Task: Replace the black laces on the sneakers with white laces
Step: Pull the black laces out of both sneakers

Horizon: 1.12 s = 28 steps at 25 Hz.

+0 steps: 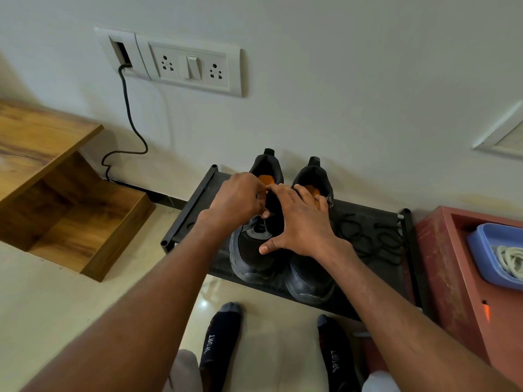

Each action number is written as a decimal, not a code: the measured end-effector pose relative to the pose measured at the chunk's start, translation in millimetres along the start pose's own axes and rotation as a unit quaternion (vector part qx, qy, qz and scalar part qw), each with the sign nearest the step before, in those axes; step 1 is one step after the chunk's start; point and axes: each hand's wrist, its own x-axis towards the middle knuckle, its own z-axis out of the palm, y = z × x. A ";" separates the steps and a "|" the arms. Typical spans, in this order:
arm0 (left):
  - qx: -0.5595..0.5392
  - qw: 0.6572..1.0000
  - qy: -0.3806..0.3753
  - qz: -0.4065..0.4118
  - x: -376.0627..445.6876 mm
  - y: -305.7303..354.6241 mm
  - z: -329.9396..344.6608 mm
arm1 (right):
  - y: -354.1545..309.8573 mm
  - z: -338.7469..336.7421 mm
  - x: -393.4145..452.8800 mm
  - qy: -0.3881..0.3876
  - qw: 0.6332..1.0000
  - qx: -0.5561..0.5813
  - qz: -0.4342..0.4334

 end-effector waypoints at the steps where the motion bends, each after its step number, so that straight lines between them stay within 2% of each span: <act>1: -0.010 1.000 -0.001 -0.011 0.2 0.9 -0.7 | 0.2 -0.2 -0.4 0.000 1.000 -0.002 0.001; 3: -0.111 0.993 -0.005 -0.042 -1.1 -4.4 -3.9 | -0.3 -0.3 -1.4 0.003 1.000 -0.009 0.002; 5: -0.242 0.967 -0.009 -0.079 -5.8 -13.9 -8.7 | -1.5 -0.9 -2.4 0.005 1.000 -0.015 -0.002; 6: -0.263 0.960 -0.010 -0.091 -8.2 -16.5 -10.6 | -2.0 -1.5 -2.9 0.005 1.000 -0.016 -0.002; 8: -0.220 0.972 -0.010 -0.083 -8.3 -16.4 -12.1 | -2.3 -1.9 -3.2 0.005 1.000 -0.013 -0.001; 10: -0.129 0.991 -0.022 -0.037 -5.5 -9.2 -11.3 | -2.3 -1.7 -2.5 0.006 1.000 -0.014 0.000; 15: -0.009 1.000 -0.027 0.014 -3.9 0.2 -10.5 | -1.3 -2.1 -3.3 0.001 1.000 -0.021 0.001; 20: 0.012 1.000 0.026 0.000 -2.6 3.8 -13.3 | -2.2 -2.7 -2.3 -0.001 1.000 -0.020 -0.001; 22: -0.074 0.995 0.032 -0.057 -1.6 2.2 -16.5 | -2.2 -3.2 -2.6 -0.003 1.000 -0.022 0.000; 24: -0.196 0.974 0.006 -0.113 -0.3 -5.8 -20.3 | -1.6 -2.6 -3.0 -0.004 1.000 -0.021 -0.001; 25: -0.215 0.969 -0.003 -0.117 -0.7 -8.9 -21.3 | -1.3 -2.0 -2.8 -0.003 1.000 -0.023 -0.002; 28: -0.116 0.992 -0.012 -0.053 -3.3 -7.9 -17.4 | -0.7 -0.9 -1.4 -0.003 1.000 -0.028 -0.003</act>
